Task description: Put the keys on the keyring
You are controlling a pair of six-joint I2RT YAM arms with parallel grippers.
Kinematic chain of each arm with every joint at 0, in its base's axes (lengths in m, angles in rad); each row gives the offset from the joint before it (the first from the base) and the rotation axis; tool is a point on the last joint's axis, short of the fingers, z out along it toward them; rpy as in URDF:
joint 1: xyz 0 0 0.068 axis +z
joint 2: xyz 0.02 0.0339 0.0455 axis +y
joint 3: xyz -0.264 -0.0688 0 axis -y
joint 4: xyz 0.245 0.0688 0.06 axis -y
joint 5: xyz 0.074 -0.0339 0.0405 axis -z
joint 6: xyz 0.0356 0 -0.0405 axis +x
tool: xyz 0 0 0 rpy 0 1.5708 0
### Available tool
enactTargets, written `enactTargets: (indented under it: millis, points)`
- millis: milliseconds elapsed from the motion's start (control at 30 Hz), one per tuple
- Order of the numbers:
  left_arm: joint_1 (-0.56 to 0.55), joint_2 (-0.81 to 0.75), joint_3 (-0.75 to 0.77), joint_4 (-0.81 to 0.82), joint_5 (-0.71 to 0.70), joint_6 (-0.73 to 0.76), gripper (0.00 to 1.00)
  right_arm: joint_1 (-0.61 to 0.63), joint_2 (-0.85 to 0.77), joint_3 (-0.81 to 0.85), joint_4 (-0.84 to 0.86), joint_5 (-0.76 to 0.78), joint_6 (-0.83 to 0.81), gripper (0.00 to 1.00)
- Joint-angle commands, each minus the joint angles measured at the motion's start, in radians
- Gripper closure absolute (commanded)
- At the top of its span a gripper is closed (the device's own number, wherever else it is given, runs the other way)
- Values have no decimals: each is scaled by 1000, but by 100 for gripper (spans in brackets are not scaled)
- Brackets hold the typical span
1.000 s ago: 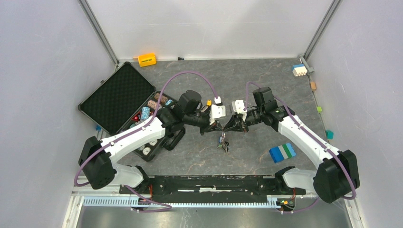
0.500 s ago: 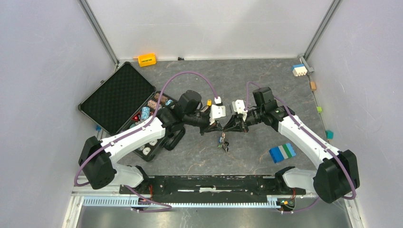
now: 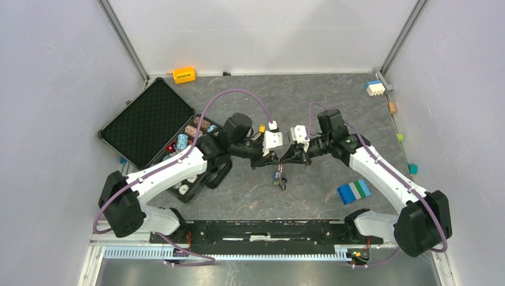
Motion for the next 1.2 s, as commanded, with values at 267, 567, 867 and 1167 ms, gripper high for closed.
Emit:
enactTargets:
  millis: [267,567,867,1167]
  points:
    - [8,-106,9,3,-46,86,30,0,-64,-17,106,29,42,100]
    - [181,-169,-35,41,-22,64,9,-6,-108,-27,127,49,83,100]
    - [334,88,69,56,-89,-186,10,-25,-132,-32,80,14,52,100]
    - [333,156,45,174,65,-240,17,-27,-93,8,-135,-79,-159,100]
